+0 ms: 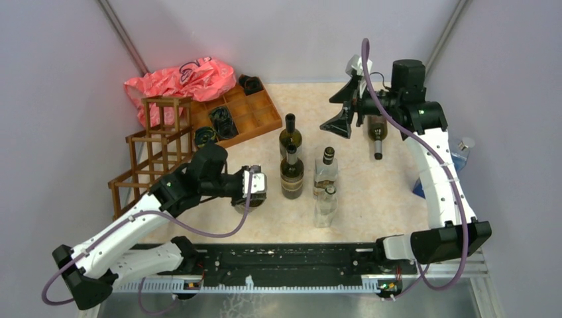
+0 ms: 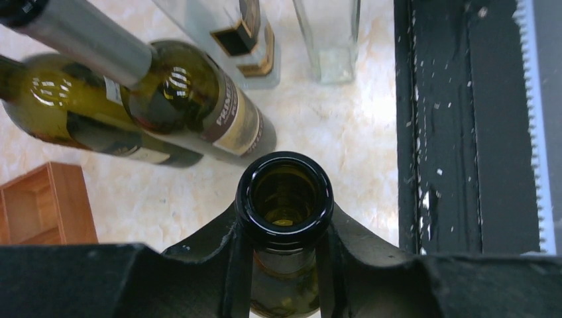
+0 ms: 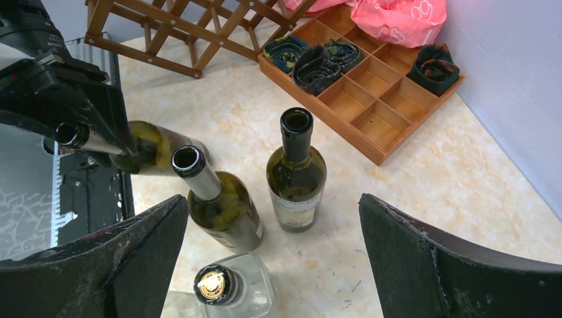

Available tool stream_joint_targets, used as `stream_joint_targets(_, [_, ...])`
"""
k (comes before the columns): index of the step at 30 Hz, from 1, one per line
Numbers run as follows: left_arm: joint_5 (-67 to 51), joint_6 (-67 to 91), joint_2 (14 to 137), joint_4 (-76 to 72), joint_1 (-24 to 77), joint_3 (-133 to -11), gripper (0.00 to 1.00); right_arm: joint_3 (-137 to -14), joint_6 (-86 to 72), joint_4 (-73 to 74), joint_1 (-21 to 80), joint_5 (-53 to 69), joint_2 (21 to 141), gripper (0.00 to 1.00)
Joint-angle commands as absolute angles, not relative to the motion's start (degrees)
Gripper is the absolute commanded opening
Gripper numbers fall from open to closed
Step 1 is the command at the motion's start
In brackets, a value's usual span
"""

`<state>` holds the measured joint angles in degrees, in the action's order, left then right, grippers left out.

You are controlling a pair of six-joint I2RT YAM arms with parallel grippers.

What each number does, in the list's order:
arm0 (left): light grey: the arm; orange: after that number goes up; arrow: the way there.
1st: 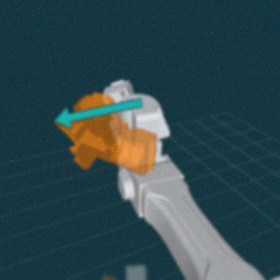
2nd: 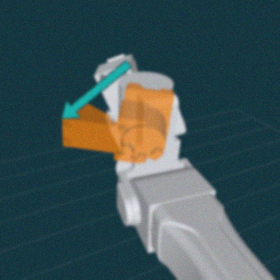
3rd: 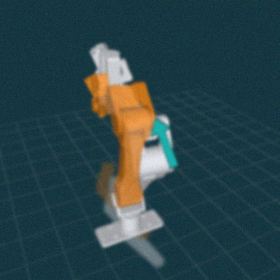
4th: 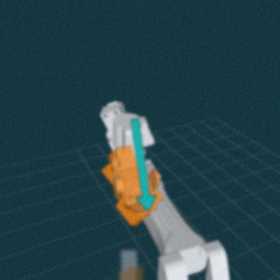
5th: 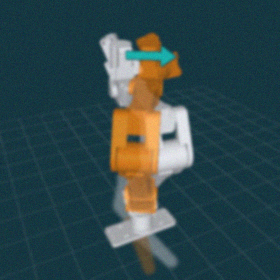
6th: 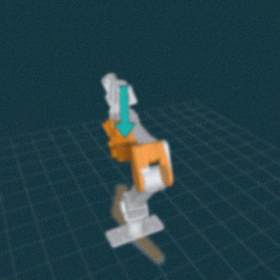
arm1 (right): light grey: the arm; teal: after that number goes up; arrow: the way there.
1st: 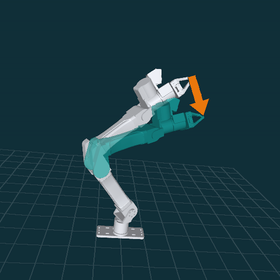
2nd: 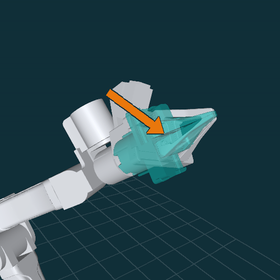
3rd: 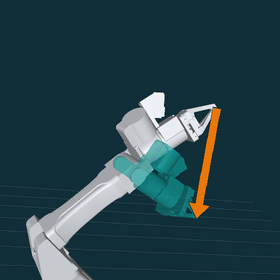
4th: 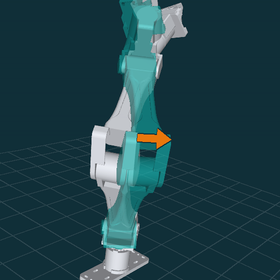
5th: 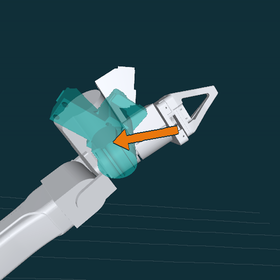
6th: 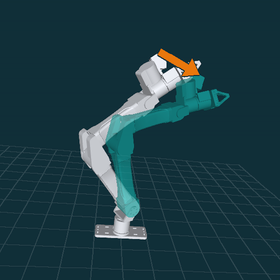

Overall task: Put the wine bottle on the wine rack
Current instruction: Place the wine bottle at the center of the board.

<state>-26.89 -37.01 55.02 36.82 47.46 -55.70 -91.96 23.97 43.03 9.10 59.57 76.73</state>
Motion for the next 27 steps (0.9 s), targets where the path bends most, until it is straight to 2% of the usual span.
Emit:
stream_joint_targets(1, [-34.9,-27.3,51.7,19.8,47.0,-50.9,0.00,-94.7,23.6,42.5,10.2,59.5,76.1,0.98])
stream_joint_targets(8, [-34.5,-19.7,48.4,9.3,46.9,-43.8,0.00,-93.9,23.1,42.0,10.5,59.3,75.4,0.99])
stream_joint_targets(13, [-33.3,-16.9,46.1,7.2,46.7,-40.3,0.00,-92.9,22.4,41.0,10.7,59.3,74.7,0.98])
stream_joint_targets(16, [-32.1,-16.8,45.6,8.1,46.7,-39.5,0.09,-92.6,22.2,40.9,10.8,59.3,74.5,0.98])
stream_joint_targets(17, [-31.6,-16.8,45.4,8.4,46.7,-39.2,0.17,-92.5,22.2,41.0,10.8,59.3,74.4,0.98])
stream_joint_targets(21, [-30.5,-16.4,45.2,8.9,46.7,-39.3,0.34,-92.5,22.3,41.2,10.9,59.2,74.2,0.98])
stream_joint_targets(27, [-32.1,-16.4,48.3,11.3,46.7,-42.1,0.51,-92.6,22.1,41.2,10.9,59.1,74.1,0.98])
